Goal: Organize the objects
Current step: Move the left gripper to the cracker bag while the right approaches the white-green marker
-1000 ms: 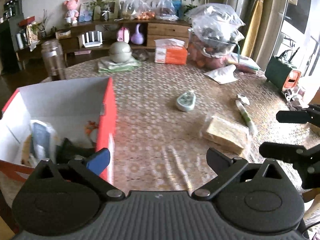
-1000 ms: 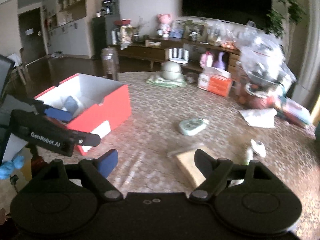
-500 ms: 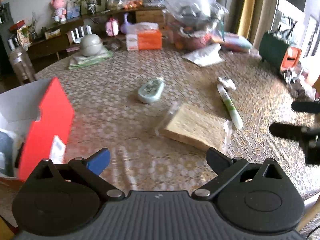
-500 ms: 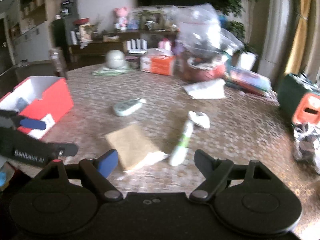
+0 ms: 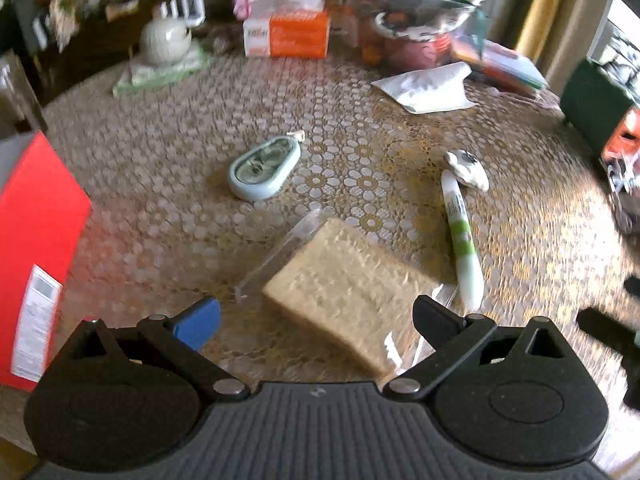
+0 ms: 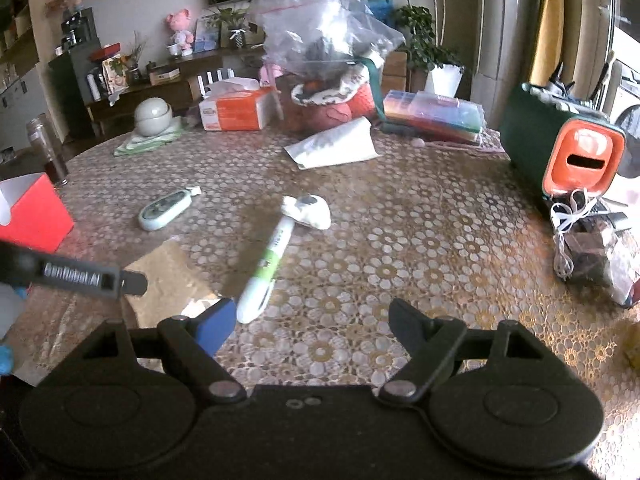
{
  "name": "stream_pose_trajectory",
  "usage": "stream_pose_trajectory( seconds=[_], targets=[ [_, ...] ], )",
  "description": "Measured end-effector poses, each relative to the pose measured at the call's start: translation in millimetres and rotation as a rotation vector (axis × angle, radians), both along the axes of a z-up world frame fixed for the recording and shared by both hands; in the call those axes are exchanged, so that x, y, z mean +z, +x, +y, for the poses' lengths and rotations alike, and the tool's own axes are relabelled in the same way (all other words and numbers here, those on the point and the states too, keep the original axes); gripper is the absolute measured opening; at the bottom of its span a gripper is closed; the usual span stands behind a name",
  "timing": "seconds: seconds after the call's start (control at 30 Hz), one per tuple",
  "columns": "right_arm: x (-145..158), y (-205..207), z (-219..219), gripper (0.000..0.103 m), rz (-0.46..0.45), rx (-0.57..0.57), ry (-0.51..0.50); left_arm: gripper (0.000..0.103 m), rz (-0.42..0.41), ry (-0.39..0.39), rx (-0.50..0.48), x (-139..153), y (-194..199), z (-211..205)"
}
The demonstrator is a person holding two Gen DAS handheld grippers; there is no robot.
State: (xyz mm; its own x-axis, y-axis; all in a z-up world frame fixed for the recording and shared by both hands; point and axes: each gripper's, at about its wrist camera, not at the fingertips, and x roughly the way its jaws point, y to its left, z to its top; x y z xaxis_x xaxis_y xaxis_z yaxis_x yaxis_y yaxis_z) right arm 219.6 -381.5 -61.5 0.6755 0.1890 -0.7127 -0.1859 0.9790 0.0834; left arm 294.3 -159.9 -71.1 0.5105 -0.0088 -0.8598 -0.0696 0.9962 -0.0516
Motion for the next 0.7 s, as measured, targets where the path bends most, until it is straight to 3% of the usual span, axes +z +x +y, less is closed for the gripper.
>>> stream_pose_trajectory(
  seconds=[0.33, 0.57, 0.7],
  targets=[
    [-19.9, 10.1, -4.5, 0.084, 0.034, 0.005, -0.007, 0.103, 0.065, -0.034, 0.158, -21.0, 46.9, -13.9],
    [-27.3, 19.2, -4.6, 0.084, 0.055, -0.003, -0.012, 0.103, 0.074, 0.035, 0.192, -33.9, 59.7, -28.5],
    [-30.1, 26.4, 2.5, 0.084, 0.059, 0.010, -0.024, 0.103, 0.062, 0.114, 0.137, -39.8, 55.3, -37.7]
  ],
)
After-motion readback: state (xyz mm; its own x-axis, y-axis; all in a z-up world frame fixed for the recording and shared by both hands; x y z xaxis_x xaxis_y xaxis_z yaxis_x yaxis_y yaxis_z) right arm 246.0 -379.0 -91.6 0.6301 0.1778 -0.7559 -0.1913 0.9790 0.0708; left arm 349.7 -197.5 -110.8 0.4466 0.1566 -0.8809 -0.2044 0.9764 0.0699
